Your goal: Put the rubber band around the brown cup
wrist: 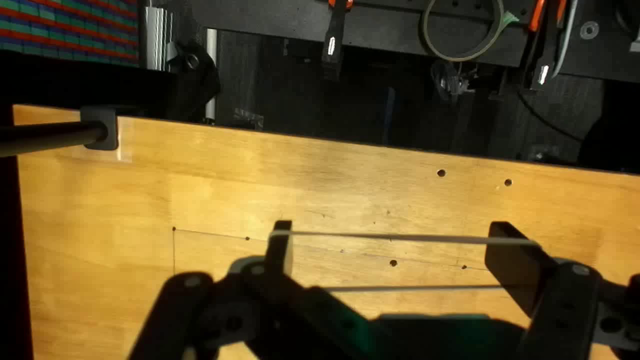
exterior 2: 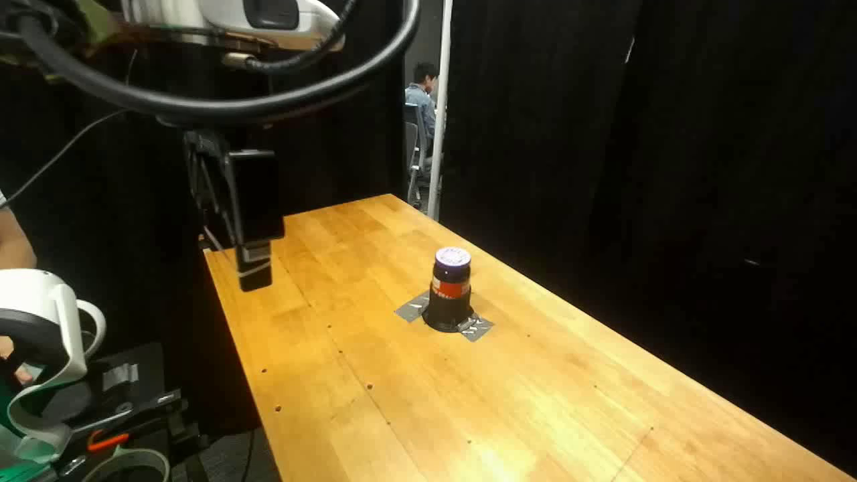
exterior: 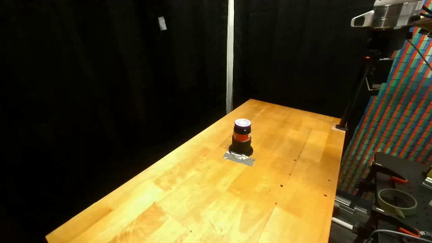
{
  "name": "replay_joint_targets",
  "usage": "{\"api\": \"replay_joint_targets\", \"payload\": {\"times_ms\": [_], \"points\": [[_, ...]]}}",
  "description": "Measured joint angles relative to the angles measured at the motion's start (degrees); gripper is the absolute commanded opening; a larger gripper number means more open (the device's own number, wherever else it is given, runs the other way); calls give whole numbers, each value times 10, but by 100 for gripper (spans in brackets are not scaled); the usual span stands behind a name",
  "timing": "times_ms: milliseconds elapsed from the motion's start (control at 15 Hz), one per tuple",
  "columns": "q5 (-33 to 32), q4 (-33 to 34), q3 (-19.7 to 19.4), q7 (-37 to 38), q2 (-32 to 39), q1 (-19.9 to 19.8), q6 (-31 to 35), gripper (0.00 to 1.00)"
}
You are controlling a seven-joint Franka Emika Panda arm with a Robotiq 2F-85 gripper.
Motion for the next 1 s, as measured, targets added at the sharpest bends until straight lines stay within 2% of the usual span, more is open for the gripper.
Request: {"api": "replay_joint_targets", "payload": {"times_ms": [667,1000], "points": [[0,1,0,0,-1,1,0,100],[20,22,44,29,38,46,35,100]]}}
